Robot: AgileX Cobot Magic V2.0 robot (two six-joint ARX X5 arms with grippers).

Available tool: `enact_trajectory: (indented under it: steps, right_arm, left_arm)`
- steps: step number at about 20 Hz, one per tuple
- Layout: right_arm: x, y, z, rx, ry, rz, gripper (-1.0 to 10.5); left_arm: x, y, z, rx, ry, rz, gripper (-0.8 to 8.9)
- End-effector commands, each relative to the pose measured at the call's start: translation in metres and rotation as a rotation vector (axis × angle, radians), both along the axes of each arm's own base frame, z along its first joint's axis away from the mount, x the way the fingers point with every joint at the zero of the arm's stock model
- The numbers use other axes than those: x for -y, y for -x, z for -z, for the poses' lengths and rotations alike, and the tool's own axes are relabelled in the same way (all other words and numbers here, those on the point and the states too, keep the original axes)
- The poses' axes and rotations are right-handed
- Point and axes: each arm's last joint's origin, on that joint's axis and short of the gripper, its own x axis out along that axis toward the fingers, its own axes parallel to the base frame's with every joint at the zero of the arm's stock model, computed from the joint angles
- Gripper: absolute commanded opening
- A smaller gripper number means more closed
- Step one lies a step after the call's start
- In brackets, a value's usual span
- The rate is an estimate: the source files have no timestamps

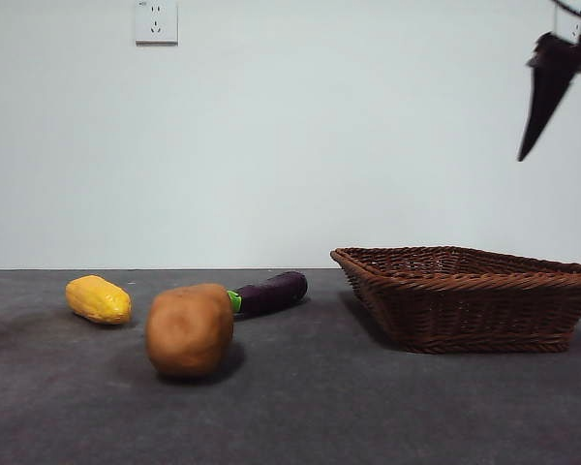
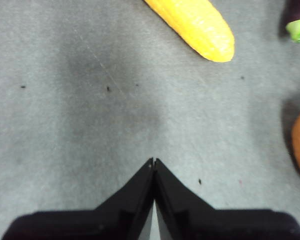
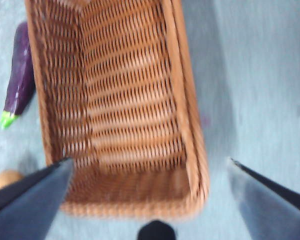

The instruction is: Help me put the vegetables on the table into the basket

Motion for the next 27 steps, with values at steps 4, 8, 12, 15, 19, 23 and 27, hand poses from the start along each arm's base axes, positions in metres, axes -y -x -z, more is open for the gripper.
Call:
enact_trajectory:
  steps: [4, 8, 12, 15, 19, 23, 27]
  right_arm:
    - [-0.005, -0.061, 0.005, -0.04, 0.048, -0.084, 5.6]
    - [-0.015, -0.097, 0.019, -0.117, 0.122, -0.147, 5.6]
    - [-0.028, -0.119, 0.044, -0.188, 0.232, -0.209, 5.6]
    - [-0.035, -0.126, 0.066, -0.233, 0.238, -0.251, 4.7]
    - [-0.036, -0.13, 0.084, -0.279, 0.237, -0.26, 2.4]
    - [-0.035, -0.129, 0.084, -0.286, 0.239, -0.273, -0.1]
    - [-0.035, -0.128, 0.083, -0.294, 0.24, -0.277, -0.1]
  left_arm:
    - [0.0, -0.009, 0.01, -0.035, 0.002, 0.001, -0.04]
    - [0.0, -0.01, 0.01, -0.025, 0.002, 0.001, -0.04]
    - [0.001, -0.01, 0.01, -0.026, 0.002, 0.005, -0.04]
    - [0.003, -0.01, 0.01, -0.026, 0.002, 0.016, -0.04]
    - [0.007, -0.008, 0.011, -0.045, 0.002, 0.036, -0.04]
    - [0.01, -0.008, 0.01, -0.046, 0.058, 0.078, -0.04]
    - [0.017, -0.011, 0.004, 0.013, 0.27, 0.223, -0.05]
